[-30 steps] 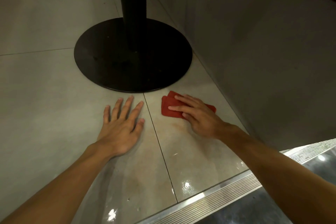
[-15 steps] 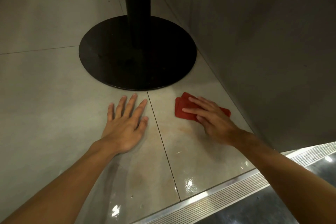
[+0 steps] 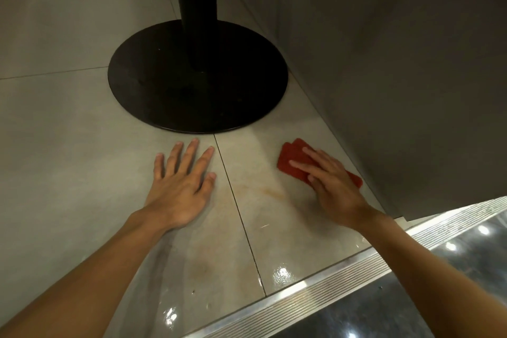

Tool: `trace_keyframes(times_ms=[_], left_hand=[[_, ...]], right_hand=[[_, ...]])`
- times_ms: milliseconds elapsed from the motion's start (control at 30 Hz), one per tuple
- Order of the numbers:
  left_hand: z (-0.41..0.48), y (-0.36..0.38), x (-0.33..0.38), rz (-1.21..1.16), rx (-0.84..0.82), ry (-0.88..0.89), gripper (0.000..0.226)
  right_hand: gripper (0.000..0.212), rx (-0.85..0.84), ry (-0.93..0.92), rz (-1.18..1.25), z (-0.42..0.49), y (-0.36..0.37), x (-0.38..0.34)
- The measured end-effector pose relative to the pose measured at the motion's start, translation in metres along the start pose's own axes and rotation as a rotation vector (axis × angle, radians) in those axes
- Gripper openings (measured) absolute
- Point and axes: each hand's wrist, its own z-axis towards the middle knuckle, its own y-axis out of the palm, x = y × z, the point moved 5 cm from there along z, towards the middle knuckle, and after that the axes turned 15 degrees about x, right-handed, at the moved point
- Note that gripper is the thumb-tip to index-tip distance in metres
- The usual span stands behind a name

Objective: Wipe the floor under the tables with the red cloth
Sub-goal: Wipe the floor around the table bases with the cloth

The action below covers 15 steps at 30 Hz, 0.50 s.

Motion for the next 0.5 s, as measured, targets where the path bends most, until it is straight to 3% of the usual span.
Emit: trace_keyframes(times_ms=[100,267,500], left_hand=[[0.0,0.001,0.0,0.013,0.001,-0.007,0.059],[0.0,0.002,0.0,0.009,0.015,-0.007,0.059],[0.001,0.0,0.0,-0.008,0.015,-0.005,0.064]], right_hand=[[0.042,0.113,0.118,-0.062,-0.026,-0.013,0.008],[0.047,0.12,0.387,-0.121,-0.071,-0.019,-0.025],[0.054,-0.007,0.358,-0.195,-0.099,-0.027,-0.037]])
